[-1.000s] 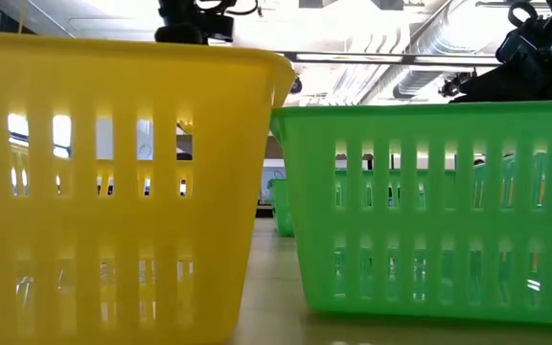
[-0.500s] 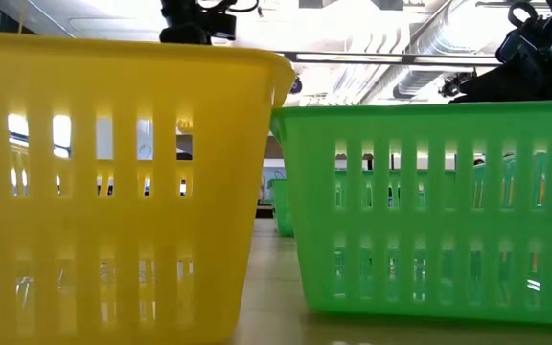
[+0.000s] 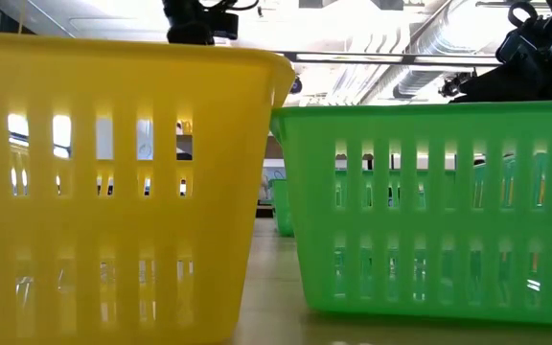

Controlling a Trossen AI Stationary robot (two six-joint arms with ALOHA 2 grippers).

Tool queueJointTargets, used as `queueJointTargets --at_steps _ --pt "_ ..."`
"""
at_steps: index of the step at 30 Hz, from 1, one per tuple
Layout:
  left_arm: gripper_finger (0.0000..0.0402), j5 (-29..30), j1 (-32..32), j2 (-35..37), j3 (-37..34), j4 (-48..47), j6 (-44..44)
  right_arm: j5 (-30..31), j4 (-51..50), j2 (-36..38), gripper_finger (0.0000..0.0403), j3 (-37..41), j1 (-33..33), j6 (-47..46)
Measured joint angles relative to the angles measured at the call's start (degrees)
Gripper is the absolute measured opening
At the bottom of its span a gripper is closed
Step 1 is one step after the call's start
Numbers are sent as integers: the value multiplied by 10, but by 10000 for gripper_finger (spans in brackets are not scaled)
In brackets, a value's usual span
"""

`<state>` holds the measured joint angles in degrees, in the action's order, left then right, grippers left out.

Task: Stack baskets on shelf by color
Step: Put the middle left green bin on the shelf

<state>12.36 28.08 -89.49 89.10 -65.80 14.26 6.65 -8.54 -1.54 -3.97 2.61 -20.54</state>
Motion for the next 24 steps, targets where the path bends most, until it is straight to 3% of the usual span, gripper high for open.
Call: queueJointTargets --at_steps 12,24 --pt "107 -11 -19 6 0 -2 -116 0 0 0 110 0 0 0" --pt "108 -108 -81 15 1 -4 -261 0 1 0 110 0 0 -22"
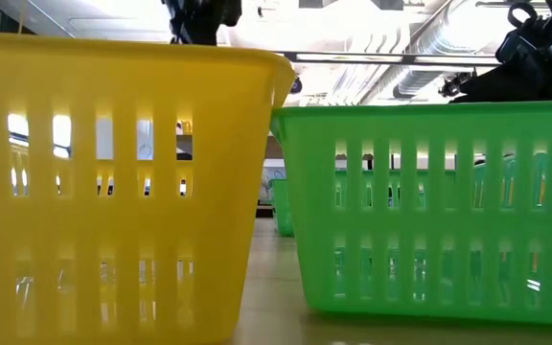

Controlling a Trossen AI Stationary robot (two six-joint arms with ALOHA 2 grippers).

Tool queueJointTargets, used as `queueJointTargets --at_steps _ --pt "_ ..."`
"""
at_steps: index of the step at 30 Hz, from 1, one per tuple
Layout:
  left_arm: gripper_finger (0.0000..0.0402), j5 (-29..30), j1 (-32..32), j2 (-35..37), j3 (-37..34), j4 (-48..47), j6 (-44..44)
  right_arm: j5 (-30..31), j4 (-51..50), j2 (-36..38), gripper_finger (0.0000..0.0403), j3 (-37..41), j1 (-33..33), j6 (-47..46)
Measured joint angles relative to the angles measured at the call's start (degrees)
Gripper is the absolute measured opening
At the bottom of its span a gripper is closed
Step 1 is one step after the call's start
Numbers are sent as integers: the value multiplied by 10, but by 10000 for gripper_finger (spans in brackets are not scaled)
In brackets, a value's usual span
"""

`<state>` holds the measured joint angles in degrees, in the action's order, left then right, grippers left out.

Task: Stack baskets on shelf by color
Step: Put the middle left green bin on the shelf

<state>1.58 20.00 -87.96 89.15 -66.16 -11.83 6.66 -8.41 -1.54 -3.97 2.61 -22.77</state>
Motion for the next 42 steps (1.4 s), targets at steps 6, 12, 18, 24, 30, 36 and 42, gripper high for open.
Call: queueJointTargets --at_steps 6,12,18,24,30,36,42 --pt "107 -31 -43 8 0 0 -79 20 6 0 110 0 0 -119" --pt "106 -23 -100 11 0 2 -161 45 76 0 110 0 0 -133" --pt "107 11 -160 11 0 2 -204 56 166 0 110 -14 0 -127" --pt "106 27 -193 17 -1 -3 -218 55 160 -28 110 -87 0 -59" --pt "104 34 -202 28 0 -32 -186 46 85 -142 110 -186 1 -27" --pt "104 57 -202 54 -1 -107 -186 36 11 -291 110 -281 1 -4" --pt "104 84 -219 84 -8 -139 -184 -11 -14 -413 110 -351 3 8"
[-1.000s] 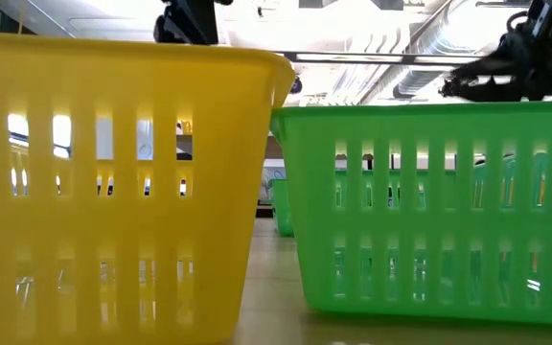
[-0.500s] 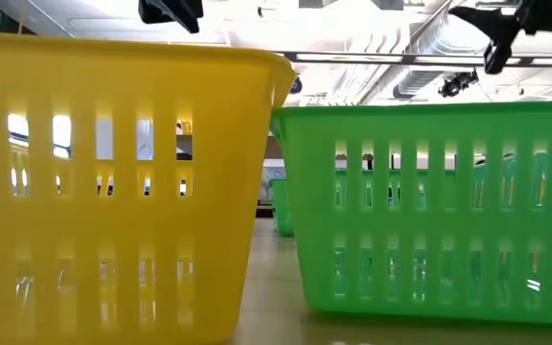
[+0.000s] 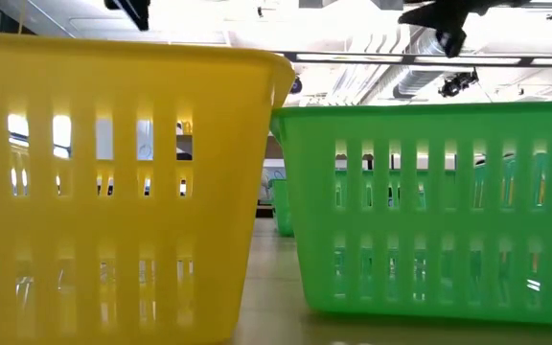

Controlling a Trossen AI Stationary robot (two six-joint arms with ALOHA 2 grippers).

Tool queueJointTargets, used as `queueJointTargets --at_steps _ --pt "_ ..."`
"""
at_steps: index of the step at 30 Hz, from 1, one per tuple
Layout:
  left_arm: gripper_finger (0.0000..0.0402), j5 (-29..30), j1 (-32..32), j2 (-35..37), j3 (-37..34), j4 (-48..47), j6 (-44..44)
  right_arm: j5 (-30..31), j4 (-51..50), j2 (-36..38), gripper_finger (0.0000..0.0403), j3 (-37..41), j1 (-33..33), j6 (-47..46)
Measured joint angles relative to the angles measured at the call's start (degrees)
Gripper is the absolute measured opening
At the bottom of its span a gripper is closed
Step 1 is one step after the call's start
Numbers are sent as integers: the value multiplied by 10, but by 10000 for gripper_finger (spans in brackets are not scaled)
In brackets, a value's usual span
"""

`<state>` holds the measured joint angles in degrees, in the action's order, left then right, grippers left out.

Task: Stack baskets on shelf by color
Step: Put the middle left green bin on the shelf

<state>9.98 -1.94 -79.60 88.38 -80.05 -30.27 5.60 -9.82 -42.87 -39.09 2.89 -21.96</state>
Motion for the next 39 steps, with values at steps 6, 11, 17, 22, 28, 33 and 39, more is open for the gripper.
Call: queueJointTargets --at_steps 6,11,17,22,28,33,39 --pt "103 3 -32 34 -31 -1 -25 -1 -11 -101 110 -39 31 34" --pt "103 -4 -64 52 -55 3 -52 -1 -11 -173 110 -52 52 45" --pt "103 -3 -96 58 -62 3 -85 -1 -7 -243 110 -52 66 48" --pt "103 -4 -121 57 -62 2 -90 -6 19 -293 110 -52 77 94" --pt "103 -3 -132 57 -62 2 -92 -22 105 -346 110 -52 82 105" --pt "103 -2 -132 57 -62 2 -92 -25 147 -384 110 -52 80 105" --pt "103 7 -132 57 -62 3 -91 -28 148 -428 110 -51 80 104"
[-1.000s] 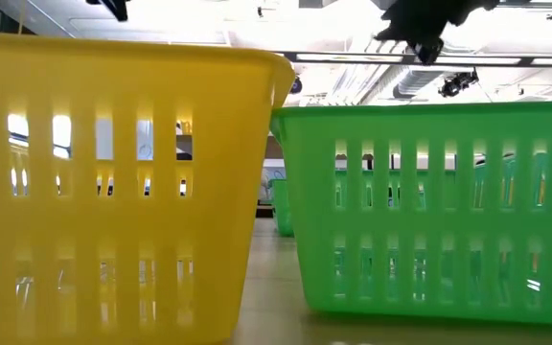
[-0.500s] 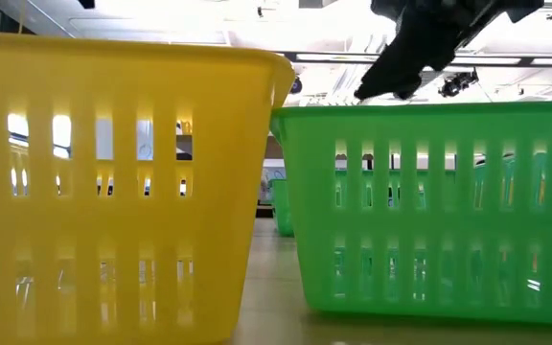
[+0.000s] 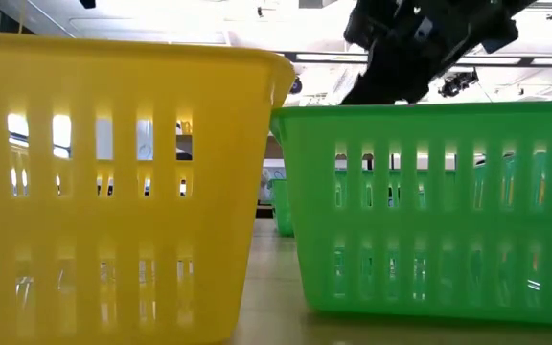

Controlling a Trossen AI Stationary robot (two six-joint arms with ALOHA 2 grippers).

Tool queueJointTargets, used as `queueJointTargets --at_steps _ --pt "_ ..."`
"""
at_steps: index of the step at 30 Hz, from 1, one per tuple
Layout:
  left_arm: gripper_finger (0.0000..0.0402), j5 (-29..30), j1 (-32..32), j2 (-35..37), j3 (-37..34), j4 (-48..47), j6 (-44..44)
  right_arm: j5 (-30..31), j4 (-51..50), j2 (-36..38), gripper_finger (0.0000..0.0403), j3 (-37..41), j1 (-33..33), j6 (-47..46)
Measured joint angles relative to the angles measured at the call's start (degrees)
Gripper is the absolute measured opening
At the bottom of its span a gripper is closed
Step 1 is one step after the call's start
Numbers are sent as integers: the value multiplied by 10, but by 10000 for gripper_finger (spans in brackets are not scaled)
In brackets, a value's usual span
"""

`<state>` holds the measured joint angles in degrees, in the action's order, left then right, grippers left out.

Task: Stack baskets on shelf by color
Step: Put the middle left green bin on the shelf

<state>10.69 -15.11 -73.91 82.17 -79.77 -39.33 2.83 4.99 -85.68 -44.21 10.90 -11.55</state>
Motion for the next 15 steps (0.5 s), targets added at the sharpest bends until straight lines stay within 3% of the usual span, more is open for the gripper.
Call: queueJointTargets --at_steps 15 --pt "103 9 0 0 0 1 -6 32 1 -63 110 0 0 2"
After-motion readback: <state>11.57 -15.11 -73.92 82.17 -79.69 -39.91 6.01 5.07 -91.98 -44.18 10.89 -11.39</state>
